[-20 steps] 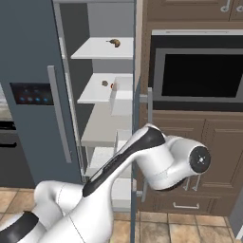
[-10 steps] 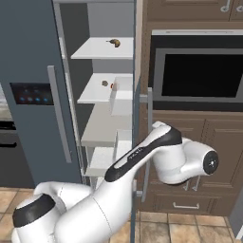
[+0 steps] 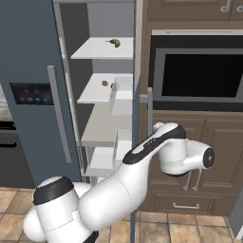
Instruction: Place the tomato in the correct fridge rack based on whether it is a fruit or vegetable. Finally, close the fridge door.
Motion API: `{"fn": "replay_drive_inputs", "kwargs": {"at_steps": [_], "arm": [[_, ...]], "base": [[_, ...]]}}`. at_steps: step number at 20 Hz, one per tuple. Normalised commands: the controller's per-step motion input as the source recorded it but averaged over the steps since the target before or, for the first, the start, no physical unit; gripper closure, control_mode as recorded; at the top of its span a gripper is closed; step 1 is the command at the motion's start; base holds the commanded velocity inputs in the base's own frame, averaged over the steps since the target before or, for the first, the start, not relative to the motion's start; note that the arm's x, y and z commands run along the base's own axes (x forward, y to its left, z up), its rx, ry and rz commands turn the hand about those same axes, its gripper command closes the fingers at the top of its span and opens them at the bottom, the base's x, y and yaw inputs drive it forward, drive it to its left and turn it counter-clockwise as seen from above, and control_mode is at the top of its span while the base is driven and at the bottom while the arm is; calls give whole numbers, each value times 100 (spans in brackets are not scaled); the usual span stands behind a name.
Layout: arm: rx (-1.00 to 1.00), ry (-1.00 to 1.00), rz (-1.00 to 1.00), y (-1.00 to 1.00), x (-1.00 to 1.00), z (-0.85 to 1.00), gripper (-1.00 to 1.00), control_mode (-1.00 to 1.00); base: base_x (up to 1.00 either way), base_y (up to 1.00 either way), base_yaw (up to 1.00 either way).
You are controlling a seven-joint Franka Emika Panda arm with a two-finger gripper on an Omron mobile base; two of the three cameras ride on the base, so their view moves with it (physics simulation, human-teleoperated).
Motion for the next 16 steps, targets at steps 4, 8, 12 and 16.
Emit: {"fn": "replay_drive_inputs", "kwargs": {"at_steps": [4,8,12,16], "arm": [[19,5,7,-4,53,-22,-100,-100],[23,7,5,-2,51,-13,-100,-100],[22,13,8,1,37,-27,-100,-100],[13,13,12,21,15,-44,-100,-100]], "base": [[0,0,0],[0,0,0],[0,0,0],[0,0,0]]}}
